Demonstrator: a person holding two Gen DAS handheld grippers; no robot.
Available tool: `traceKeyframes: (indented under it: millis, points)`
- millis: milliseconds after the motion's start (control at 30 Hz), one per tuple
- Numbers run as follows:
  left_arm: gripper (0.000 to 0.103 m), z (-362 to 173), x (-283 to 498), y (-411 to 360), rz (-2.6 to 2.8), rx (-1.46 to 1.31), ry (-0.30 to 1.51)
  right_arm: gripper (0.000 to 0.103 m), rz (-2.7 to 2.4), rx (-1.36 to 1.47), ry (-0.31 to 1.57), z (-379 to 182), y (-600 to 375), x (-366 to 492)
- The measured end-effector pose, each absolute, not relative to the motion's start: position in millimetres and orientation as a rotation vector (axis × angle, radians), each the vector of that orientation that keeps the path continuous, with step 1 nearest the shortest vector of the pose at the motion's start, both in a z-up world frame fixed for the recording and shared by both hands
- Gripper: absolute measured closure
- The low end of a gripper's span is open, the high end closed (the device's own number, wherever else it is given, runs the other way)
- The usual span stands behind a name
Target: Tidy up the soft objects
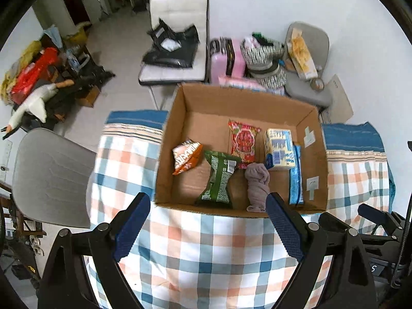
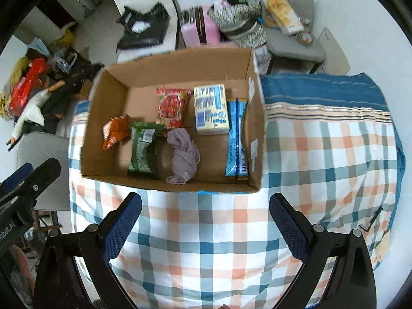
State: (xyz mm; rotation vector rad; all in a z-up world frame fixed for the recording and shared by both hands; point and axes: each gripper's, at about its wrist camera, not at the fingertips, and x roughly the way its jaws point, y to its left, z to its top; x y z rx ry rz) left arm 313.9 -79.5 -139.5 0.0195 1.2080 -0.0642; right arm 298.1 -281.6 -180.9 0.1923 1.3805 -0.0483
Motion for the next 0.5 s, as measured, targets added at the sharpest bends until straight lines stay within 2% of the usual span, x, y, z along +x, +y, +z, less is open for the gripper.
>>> traceKeyframes:
  millis: [500]
  points:
    - [0.011, -45.2, 215.7, -75.0, -0.092, 0.029, 1.019, 0.002, -0.071, 0.159, 1.134, -63.2, -273.1, 187.6]
